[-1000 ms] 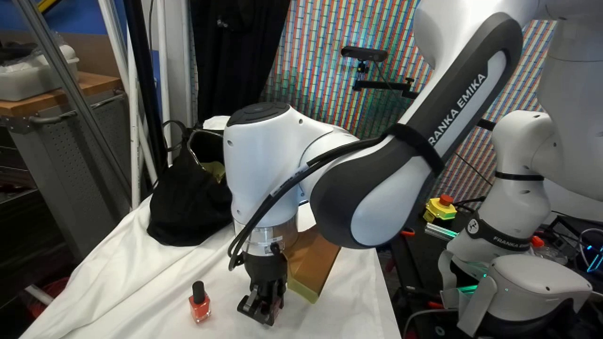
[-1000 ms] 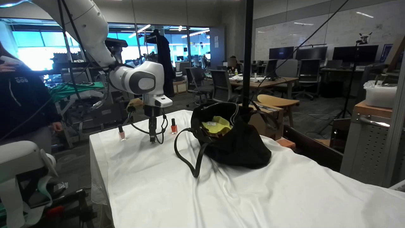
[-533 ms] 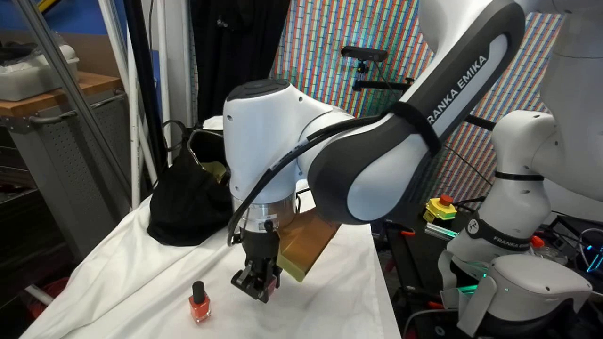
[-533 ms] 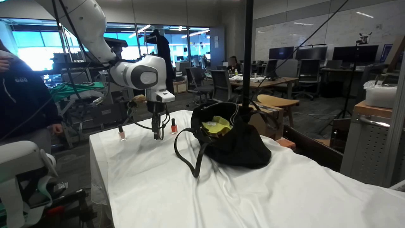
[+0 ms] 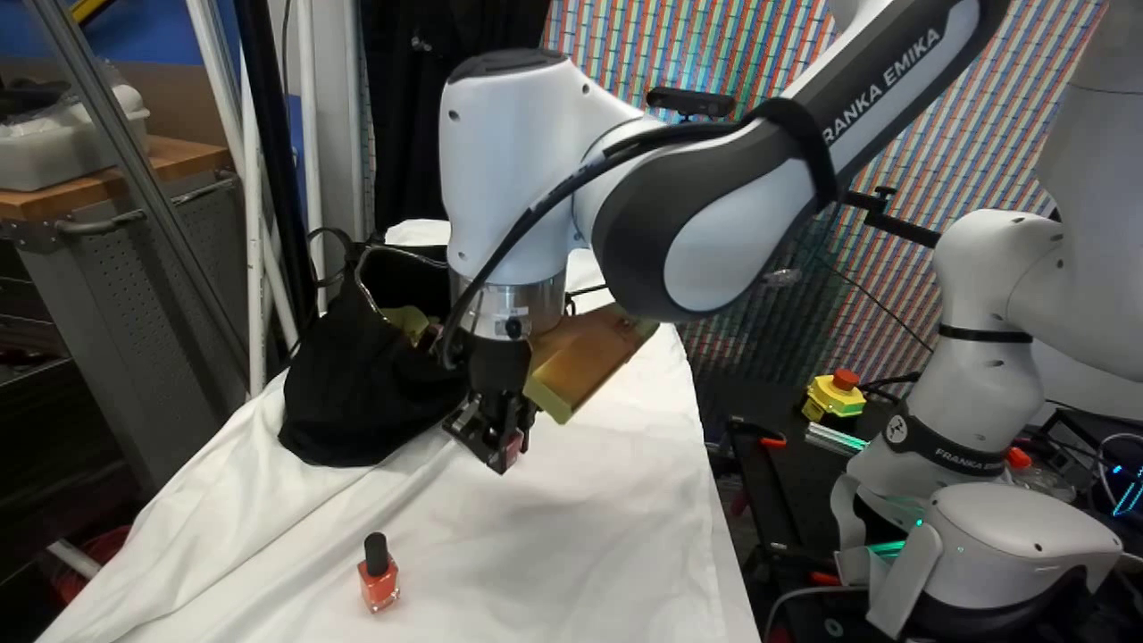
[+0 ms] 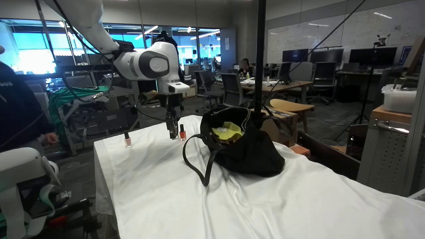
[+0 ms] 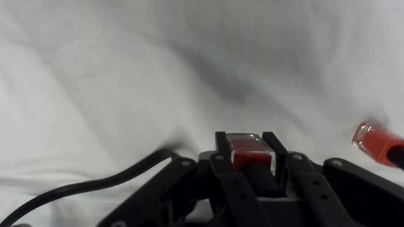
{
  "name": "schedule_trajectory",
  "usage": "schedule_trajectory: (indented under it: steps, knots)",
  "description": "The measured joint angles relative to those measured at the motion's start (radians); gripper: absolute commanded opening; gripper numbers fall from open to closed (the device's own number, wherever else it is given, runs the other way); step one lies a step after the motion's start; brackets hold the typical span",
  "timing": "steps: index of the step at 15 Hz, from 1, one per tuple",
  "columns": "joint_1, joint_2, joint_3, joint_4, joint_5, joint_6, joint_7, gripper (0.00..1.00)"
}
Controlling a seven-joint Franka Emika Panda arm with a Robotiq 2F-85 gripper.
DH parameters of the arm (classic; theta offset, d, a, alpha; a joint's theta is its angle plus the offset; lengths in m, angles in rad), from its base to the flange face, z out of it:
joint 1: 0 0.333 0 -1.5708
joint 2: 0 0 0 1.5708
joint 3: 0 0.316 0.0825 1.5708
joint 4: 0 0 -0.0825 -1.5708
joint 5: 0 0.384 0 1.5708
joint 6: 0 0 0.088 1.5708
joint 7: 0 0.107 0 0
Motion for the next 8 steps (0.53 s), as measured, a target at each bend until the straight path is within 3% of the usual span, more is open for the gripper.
schedule_trajectory:
  steps: [8]
  knots:
    - [-0.147,-0.098,-0.044,0.022,-0.147,-0.034,-0.093,0.15]
